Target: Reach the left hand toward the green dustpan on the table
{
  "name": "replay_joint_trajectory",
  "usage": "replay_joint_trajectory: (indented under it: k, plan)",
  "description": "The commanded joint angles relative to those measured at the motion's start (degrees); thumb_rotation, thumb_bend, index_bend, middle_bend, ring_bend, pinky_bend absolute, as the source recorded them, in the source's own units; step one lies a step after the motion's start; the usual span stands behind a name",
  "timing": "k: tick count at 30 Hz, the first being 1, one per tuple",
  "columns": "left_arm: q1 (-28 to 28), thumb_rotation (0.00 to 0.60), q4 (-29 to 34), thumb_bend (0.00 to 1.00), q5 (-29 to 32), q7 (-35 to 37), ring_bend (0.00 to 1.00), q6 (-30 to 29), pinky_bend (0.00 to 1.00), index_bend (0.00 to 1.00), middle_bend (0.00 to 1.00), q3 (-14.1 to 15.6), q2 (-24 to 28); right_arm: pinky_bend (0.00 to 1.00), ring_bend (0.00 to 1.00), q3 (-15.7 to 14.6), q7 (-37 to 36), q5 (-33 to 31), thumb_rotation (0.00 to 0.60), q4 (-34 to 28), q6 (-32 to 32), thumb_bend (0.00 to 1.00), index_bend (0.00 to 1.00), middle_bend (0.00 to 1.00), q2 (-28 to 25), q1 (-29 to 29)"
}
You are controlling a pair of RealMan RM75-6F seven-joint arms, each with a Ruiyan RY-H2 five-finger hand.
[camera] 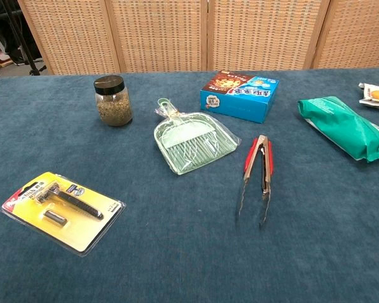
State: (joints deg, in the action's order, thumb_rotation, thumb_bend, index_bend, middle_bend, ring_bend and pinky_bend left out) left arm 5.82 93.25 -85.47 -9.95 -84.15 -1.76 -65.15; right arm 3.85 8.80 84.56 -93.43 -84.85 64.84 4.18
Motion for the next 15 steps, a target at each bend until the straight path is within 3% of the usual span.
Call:
replay_joint_trajectory:
  k: [1,15]
  plan:
    - [-0.04,0.6,0.03,0.0,0.01,-0.04,0.0,-0.05,0.0,0.0,0.0,0.02,0.02,0.0,0.0,-0.03,-0.09,0.0,0.6,0.0,0.06,0.11,0.1,0.0,-0.06,-0.01]
    - [-0.07,0.6,0.85,0.0,-0.34,-0.58,0.0,0.32,0.0,0.0,0.0,0.52,0.49,0.0,0.0,-0.41,-0.37,0.63,0.6,-0.43,0.03,0.11,0.1,0.0,-0.43,-0.14]
